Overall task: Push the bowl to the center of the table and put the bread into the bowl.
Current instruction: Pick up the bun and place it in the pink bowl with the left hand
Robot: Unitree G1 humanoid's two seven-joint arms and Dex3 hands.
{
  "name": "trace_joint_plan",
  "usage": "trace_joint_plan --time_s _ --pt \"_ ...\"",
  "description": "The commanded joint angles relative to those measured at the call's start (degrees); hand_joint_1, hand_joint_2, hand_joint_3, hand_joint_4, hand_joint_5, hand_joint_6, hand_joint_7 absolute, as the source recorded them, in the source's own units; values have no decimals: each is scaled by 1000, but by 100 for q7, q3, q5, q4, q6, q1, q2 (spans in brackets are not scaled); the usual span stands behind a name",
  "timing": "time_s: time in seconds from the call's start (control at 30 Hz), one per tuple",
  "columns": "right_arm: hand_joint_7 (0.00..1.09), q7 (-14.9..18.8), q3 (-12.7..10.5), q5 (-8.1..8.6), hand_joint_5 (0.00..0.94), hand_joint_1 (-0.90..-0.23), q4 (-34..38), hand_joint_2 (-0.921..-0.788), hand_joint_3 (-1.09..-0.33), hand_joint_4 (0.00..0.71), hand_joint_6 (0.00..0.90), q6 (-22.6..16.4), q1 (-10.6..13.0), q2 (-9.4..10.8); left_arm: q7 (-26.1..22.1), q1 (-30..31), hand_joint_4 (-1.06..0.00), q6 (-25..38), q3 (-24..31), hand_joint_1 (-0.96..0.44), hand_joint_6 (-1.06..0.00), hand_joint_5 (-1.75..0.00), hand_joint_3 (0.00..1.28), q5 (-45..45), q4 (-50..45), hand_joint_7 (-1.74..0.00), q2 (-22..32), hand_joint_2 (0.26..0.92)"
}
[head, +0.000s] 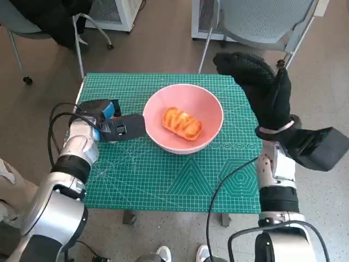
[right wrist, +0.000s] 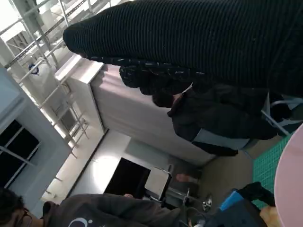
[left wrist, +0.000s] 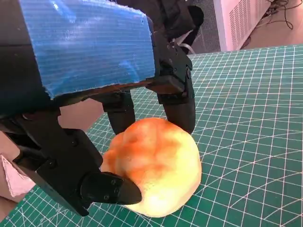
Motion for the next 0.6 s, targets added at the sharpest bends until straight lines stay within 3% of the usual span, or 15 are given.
trace_joint_plan --time_s 0.03,0.6 --pt "197 58 -5 -6 0 -735 127 -921 -877 13 -1 -6 9 -1 -11 84 -784 -63 61 0 -604 -1146 233 -63 -21 -1144 59 815" --pt "195 -32 43 -98 1 -735 201 -921 -882 13 -1 -108 -33 40 -246 -12 -785 -112 250 1 -600 -1107 145 -189 -175 -1163 219 863"
